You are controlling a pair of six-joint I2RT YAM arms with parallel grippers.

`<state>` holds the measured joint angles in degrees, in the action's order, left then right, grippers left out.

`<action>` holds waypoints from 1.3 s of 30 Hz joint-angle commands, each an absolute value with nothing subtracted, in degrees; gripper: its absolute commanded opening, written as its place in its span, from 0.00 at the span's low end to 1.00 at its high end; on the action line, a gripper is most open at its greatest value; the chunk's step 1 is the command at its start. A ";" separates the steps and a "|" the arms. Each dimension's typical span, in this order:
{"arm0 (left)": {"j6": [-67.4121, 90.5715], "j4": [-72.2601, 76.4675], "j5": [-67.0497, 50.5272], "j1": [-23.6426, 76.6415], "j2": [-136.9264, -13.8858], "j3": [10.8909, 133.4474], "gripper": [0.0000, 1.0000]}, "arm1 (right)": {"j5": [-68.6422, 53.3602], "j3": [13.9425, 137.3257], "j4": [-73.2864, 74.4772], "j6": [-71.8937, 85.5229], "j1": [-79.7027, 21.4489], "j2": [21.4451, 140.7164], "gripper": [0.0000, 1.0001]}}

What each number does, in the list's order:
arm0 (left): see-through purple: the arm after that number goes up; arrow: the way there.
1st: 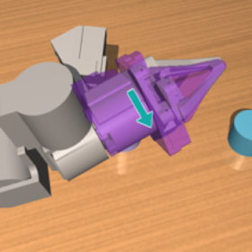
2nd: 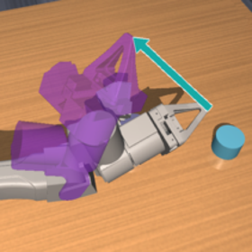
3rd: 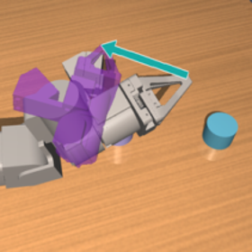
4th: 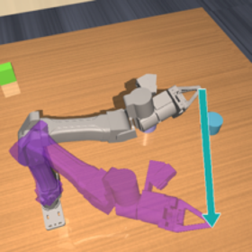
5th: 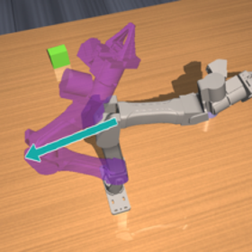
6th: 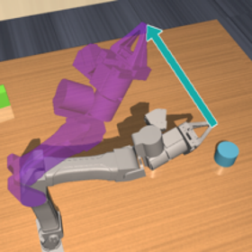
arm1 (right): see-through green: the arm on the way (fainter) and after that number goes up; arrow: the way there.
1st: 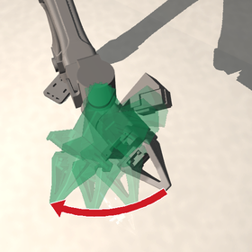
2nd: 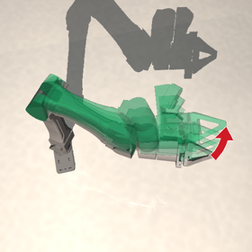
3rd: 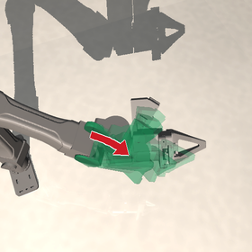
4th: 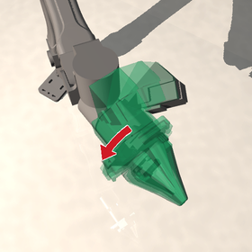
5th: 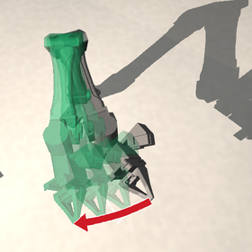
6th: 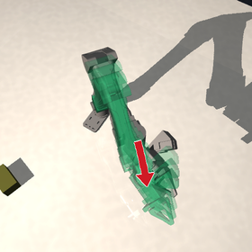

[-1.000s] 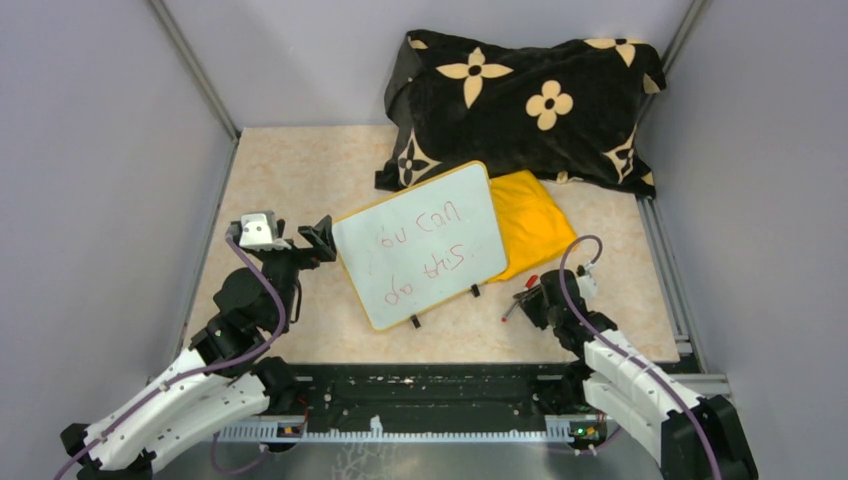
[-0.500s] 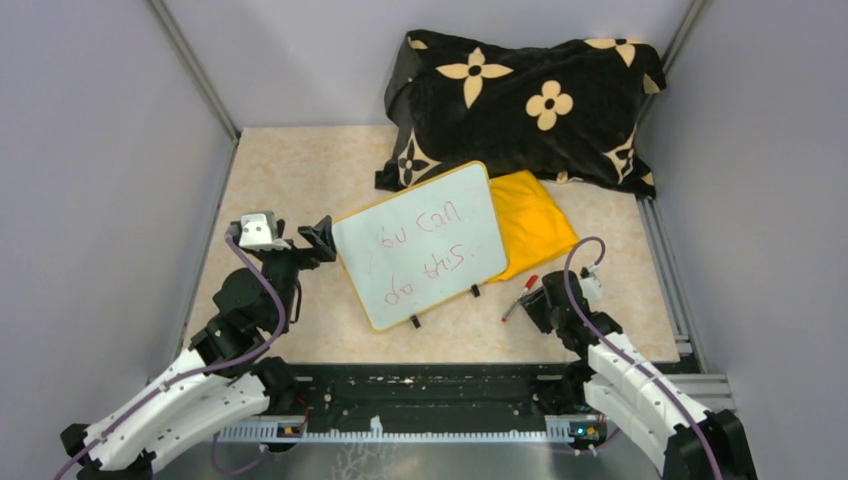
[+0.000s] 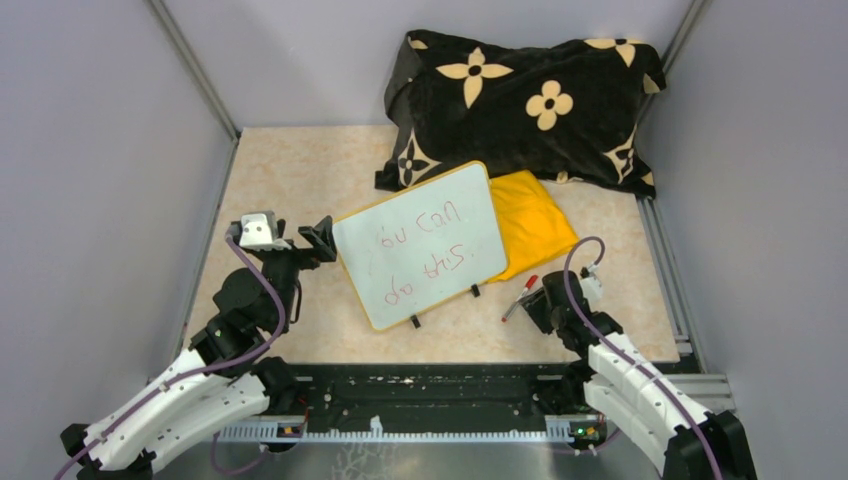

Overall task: Write a sentence on the whiteboard
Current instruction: Place the whiteboard marker at the center of the board.

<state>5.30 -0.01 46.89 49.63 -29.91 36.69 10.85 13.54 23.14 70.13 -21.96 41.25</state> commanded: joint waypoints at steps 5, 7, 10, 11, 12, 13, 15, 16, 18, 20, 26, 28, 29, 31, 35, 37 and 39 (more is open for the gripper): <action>5.24 1.14 46.65 49.48 -29.59 36.31 0.99 | 11.75 13.39 24.59 67.99 -21.43 41.41 0.38; 5.13 1.18 46.71 49.48 -29.60 36.29 0.99 | 11.78 13.84 24.78 67.28 -21.41 41.04 0.38; 5.01 1.23 46.84 49.48 -29.90 36.18 0.99 | 12.49 15.95 25.88 64.55 -21.45 39.93 0.38; 5.05 1.27 46.91 49.48 -30.07 36.10 0.99 | 12.58 16.75 26.03 63.40 -21.43 39.52 0.38; 5.02 1.31 46.93 49.48 -30.24 36.12 0.99 | 12.88 17.68 26.64 62.30 -21.43 39.26 0.38; 5.02 1.22 46.97 49.48 -30.50 36.20 0.99 | 13.19 18.55 27.31 61.29 -21.44 39.04 0.38; 5.01 1.15 46.81 49.48 -30.82 36.33 0.99 | 13.35 19.83 28.20 59.57 -21.44 38.69 0.38; 5.08 1.15 46.74 49.49 -30.77 36.36 0.99 | 13.16 20.40 28.36 58.72 -21.44 38.55 0.38; 5.25 1.51 46.80 49.48 -30.56 36.31 0.99 | 12.43 21.16 28.14 56.95 -21.43 38.41 0.39; 5.54 1.87 47.35 49.48 -30.27 36.02 0.99 | 11.48 22.00 27.52 55.75 -21.45 38.76 0.39; 13.02 2.20 57.24 49.50 -31.13 35.74 0.99 | 12.83 29.03 28.09 52.85 -22.88 40.86 0.40; 16.60 1.06 60.04 49.48 -32.55 36.64 0.99 | 14.93 32.04 27.19 51.34 -24.64 40.80 0.41; 20.56 -1.97 61.20 49.53 -33.38 37.99 0.99 | 16.39 33.67 26.53 50.63 -25.76 40.65 0.42; 30.04 -10.80 63.48 49.48 -35.55 41.49 0.99 | 20.38 36.92 24.44 48.68 -28.49 40.97 0.43; 45.07 -28.10 62.64 49.48 -39.87 48.97 0.99 | 26.31 44.80 21.15 44.06 -32.91 44.40 0.47; 47.79 -30.91 61.35 49.48 -41.08 50.53 0.99 | 28.68 48.51 21.31 45.27 -33.72 46.78 0.52; 55.90 -37.03 60.30 49.48 -42.32 52.09 0.99 | 30.59 50.22 20.63 48.89 -33.79 47.69 0.66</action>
